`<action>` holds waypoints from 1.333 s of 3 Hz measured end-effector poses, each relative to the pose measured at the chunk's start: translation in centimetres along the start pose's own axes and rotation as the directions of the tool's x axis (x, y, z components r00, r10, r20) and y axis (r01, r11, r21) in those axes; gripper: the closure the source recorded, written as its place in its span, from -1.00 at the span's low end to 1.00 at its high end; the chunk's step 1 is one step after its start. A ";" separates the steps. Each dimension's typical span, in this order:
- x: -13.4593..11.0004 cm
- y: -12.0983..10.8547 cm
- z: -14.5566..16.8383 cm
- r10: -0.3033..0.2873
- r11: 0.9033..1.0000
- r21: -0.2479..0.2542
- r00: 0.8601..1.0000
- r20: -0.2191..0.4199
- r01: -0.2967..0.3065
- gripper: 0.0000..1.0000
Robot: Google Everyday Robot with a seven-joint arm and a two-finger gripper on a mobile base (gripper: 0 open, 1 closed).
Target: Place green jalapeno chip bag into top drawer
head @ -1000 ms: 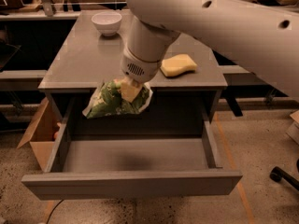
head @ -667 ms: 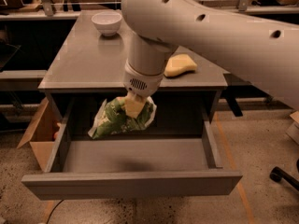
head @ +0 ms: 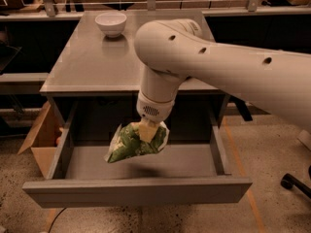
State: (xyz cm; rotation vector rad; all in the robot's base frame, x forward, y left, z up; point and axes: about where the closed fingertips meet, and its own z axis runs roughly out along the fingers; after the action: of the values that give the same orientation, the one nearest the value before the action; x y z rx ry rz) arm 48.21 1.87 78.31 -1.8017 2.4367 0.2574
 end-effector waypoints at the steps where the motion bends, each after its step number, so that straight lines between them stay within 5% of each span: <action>1: -0.2 -1.2 2.2 0.028 0.999 0.039 0.999 0.041 -0.029 1.00; 3: -2.0 -6.2 3.7 0.062 0.973 0.205 0.977 0.204 -0.105 1.00; 4: -2.1 -8.5 4.2 0.072 0.959 0.249 0.964 0.256 -0.137 1.00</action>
Offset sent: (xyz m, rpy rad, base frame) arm 0.0729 0.0144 -0.0421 0.1531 -0.2706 -0.1616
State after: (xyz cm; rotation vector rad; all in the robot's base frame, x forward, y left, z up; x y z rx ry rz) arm 56.86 2.28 73.89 -1.4403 2.2716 0.1431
